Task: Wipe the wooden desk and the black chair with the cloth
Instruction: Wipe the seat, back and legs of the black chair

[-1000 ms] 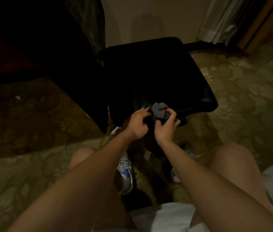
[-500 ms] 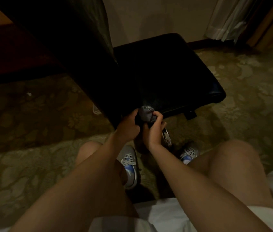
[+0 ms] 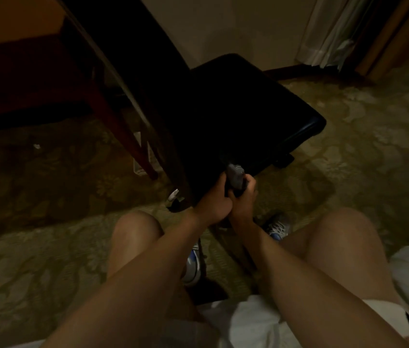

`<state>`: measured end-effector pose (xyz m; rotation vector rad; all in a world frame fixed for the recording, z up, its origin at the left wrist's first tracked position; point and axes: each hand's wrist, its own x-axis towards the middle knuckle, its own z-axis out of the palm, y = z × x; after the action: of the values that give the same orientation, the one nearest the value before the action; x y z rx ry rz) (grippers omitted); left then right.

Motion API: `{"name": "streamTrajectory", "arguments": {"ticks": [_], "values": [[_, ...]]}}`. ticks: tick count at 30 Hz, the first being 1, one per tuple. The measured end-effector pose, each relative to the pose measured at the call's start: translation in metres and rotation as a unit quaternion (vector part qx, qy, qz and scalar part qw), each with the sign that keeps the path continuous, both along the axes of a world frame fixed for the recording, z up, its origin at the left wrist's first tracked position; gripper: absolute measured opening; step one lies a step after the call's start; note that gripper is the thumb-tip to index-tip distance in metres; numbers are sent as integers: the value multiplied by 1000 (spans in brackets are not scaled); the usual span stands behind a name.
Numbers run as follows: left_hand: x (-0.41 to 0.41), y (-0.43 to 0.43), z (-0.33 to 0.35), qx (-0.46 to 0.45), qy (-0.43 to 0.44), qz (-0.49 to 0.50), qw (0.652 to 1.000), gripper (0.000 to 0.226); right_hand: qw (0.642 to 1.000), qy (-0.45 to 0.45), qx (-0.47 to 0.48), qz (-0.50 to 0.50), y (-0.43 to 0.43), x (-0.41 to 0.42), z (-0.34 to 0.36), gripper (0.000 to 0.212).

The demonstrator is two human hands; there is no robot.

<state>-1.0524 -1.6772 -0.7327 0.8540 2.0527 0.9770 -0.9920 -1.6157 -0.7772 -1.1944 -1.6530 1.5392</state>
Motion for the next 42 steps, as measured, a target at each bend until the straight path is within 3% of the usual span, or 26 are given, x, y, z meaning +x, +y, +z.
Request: {"name": "streamTrajectory", "arguments": {"ticks": [10, 19, 23, 31, 42], "values": [[20, -26, 8, -37, 28, 38, 998, 46, 996, 23, 0, 83, 0, 16, 5, 37], [12, -67, 63, -7, 162, 117, 980, 25, 989, 64, -47, 127, -6, 17, 63, 37], [10, -86, 81, 14, 153, 147, 977, 23, 984, 88, -106, 109, -18, 19, 88, 39], [5, -95, 94, 22, 129, 164, 978, 19, 984, 133, -94, 70, -24, 14, 144, 40], [-9, -102, 138, 21, 143, 167, 975, 23, 965, 216, 89, 117, -37, -10, 269, 41]]}}
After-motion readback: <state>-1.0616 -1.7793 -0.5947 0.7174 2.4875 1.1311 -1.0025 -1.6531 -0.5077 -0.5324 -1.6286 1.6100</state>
